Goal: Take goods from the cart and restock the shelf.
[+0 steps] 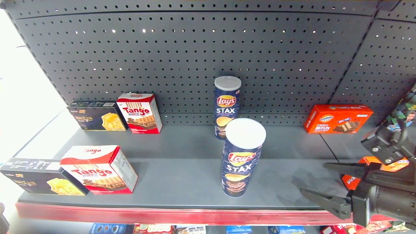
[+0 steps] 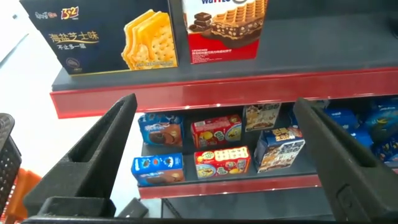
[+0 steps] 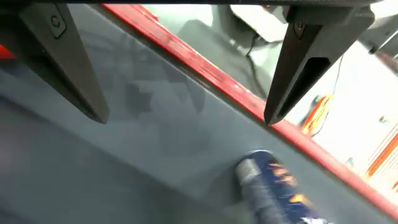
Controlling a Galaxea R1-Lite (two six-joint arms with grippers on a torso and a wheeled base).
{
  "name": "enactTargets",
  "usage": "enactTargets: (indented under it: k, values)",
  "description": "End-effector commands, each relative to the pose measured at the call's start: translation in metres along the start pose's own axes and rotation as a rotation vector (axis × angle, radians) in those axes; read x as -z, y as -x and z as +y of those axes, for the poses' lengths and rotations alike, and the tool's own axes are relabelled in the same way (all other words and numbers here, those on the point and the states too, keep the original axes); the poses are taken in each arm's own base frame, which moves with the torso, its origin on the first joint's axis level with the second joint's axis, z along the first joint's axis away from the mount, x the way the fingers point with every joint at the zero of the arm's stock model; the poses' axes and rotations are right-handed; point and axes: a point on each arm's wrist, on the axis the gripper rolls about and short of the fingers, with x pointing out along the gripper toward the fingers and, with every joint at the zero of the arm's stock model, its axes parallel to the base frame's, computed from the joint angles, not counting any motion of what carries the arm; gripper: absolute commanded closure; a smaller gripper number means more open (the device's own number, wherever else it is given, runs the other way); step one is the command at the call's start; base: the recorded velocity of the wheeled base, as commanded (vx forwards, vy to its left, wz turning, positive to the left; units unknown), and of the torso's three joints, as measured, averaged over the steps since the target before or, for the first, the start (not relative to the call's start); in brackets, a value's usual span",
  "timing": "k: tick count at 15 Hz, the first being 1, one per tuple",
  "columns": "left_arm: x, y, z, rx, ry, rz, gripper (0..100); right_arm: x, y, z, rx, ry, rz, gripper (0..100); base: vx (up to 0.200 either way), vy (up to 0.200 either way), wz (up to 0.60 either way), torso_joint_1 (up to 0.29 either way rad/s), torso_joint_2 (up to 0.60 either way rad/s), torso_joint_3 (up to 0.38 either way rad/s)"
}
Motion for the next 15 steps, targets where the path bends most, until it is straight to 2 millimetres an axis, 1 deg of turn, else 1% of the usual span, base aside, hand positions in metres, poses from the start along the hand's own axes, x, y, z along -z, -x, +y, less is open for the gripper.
enactTargets:
  k: [1, 7, 11, 15]
  values:
    - [0.000, 0.000, 0.000, 0.000, 0.000, 0.004, 0, -0.002, -0.028, 0.005, -0.040, 0.010, 0.054, 0, 0.000, 0.000, 0.00, 0.000, 0.00, 0.000]
    - [0.000, 0.000, 0.000, -0.001, 0.002, 0.004, 0, -0.024, -0.075, 0.010, -0.074, 0.024, 0.056, 0, 0.000, 0.000, 0.00, 0.000, 0.00, 0.000]
    - [0.000, 0.000, 0.000, -0.001, 0.002, 0.004, 0, -0.027, -0.088, 0.012, -0.079, 0.027, 0.060, 0, 0.000, 0.000, 0.00, 0.000, 0.00, 0.000]
    - [0.000, 0.000, 0.000, -0.001, 0.002, 0.004, 0, -0.027, -0.093, 0.011, -0.078, 0.026, 0.067, 0, 0.000, 0.000, 0.00, 0.000, 0.00, 0.000]
